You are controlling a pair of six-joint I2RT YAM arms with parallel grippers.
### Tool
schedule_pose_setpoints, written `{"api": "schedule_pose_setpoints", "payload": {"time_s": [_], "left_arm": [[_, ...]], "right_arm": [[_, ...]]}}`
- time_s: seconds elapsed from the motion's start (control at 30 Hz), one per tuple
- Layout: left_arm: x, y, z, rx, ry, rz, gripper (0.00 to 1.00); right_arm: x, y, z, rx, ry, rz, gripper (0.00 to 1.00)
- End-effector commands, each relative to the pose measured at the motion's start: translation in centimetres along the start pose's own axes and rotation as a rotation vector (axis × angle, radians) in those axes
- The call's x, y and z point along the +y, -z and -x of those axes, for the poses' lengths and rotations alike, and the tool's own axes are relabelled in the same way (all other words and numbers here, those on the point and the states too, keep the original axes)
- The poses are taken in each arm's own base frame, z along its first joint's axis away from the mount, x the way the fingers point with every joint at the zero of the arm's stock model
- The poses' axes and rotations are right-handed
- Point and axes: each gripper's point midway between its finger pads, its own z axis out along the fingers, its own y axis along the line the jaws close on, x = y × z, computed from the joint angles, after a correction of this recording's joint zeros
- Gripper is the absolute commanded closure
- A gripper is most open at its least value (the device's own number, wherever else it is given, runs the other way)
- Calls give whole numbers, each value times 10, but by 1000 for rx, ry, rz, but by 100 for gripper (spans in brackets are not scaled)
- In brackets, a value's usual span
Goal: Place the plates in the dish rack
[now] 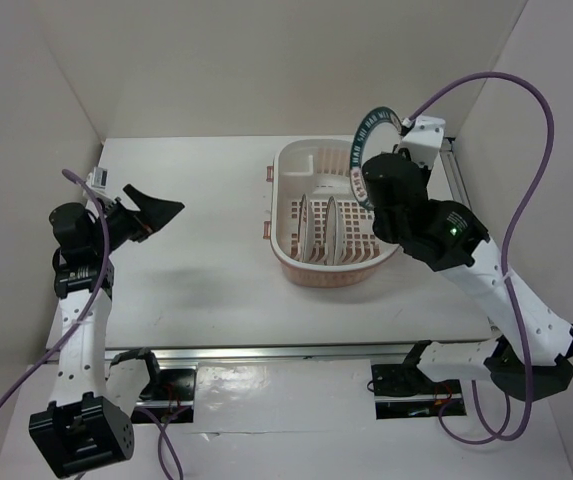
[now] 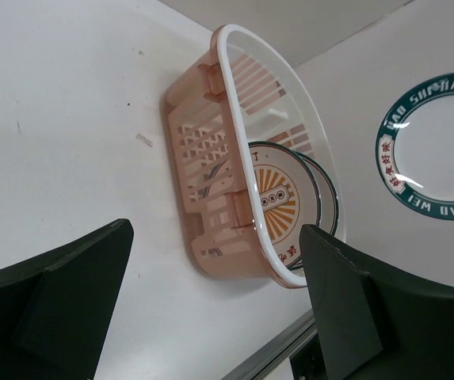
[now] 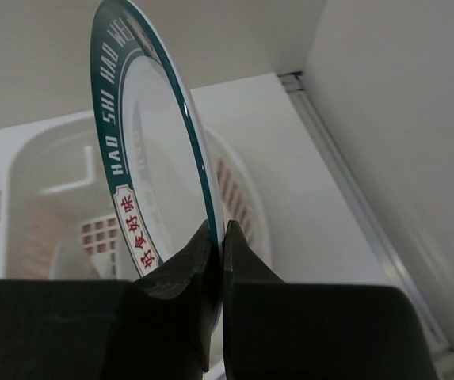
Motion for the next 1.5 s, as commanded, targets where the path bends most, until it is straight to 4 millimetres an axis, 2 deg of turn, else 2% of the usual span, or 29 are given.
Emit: {"api": "schedule_pose_setpoints", "payload": {"time_s": [0.0,0.07,0.23,0.3,0.53,0.8,1.3,1.47], "left_arm": [[-9,2,9,-16,-37,-26,0],[-9,2,9,-16,-37,-26,0],[-12,6,12,-30,-55,-8,0],[-11,6,10,-25,-57,-3,0],[-13,7,13,-30,-64,-7,0],[-15,7,14,-29,-64,-7,0],[-16,8,14,-25,-75,-3,0],[-16,8,14,-25,-75,-3,0]], "right_arm": [[-41,3,-4,-18,42,-210,100],[-44,0,-15,2,64,-221,100],[-43,-10,-59,65,125,-244,100],[-39,-15,-78,97,141,-234,100],[-23,-27,-119,152,171,-196,100],[-9,-37,-145,194,190,-165,100],[-11,-38,-185,257,222,-161,100],[-3,-33,-193,264,218,-144,100]]}}
